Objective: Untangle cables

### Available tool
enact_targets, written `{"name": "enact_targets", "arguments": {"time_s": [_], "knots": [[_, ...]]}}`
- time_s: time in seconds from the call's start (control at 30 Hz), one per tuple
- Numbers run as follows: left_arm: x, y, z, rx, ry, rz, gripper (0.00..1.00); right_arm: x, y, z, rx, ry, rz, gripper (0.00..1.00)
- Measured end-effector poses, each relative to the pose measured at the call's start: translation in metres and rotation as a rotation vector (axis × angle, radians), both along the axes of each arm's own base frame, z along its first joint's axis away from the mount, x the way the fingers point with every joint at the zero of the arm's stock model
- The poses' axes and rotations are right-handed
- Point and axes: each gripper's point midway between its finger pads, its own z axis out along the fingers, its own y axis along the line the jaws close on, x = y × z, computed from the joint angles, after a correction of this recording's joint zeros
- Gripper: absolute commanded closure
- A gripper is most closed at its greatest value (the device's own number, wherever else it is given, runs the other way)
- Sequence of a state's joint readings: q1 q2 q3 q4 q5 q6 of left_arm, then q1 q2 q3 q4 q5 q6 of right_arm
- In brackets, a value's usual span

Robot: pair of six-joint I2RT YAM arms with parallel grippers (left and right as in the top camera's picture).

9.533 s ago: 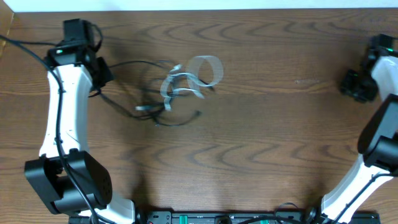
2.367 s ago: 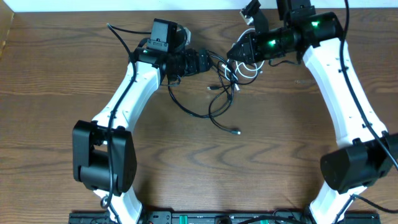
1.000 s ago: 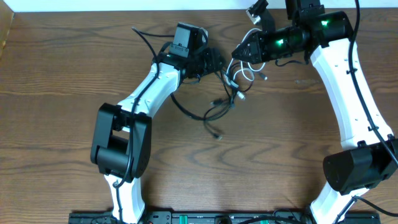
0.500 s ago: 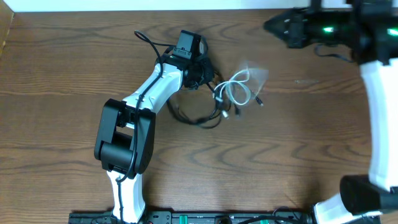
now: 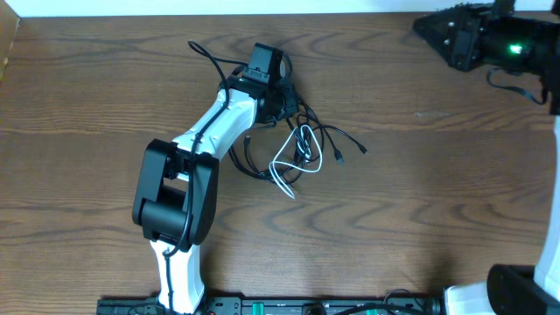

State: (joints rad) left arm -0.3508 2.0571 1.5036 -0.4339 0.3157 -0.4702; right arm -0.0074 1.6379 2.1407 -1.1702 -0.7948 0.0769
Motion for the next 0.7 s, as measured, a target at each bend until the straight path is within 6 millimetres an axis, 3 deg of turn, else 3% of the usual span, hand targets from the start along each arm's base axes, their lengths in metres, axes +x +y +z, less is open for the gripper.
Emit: {"name": "enact_targets", "arguments": {"time_s": [0.07, 0.13, 0.33, 0.43, 0.53, 0.7], "knots": [[-0.001, 0.001, 0.010, 0.000, -0.016, -0.010, 0.93, 0.005, 0.006, -0.014, -0.008, 0.046, 0.016, 0.62], [0.000, 0.000, 0.034, -0.012, -0.066, -0.020, 0.92, 0.014, 0.015, -0.031, -0.015, 0.089, 0.039, 0.57], [-0.007, 0.003, 0.144, -0.085, -0.290, -0.026, 0.93, 0.036, 0.047, -0.084, -0.048, 0.199, 0.125, 0.47], [-0.016, 0.006, 0.184, -0.114, -0.372, -0.026, 0.93, 0.039, 0.062, -0.101, -0.064, 0.228, 0.162, 0.45], [-0.021, 0.008, 0.202, -0.126, -0.408, -0.025, 0.92, 0.041, 0.075, -0.112, -0.073, 0.243, 0.194, 0.45], [-0.020, 0.011, 0.204, -0.126, -0.412, -0.018, 0.92, 0.047, 0.086, -0.135, -0.095, 0.283, 0.217, 0.47]]}}
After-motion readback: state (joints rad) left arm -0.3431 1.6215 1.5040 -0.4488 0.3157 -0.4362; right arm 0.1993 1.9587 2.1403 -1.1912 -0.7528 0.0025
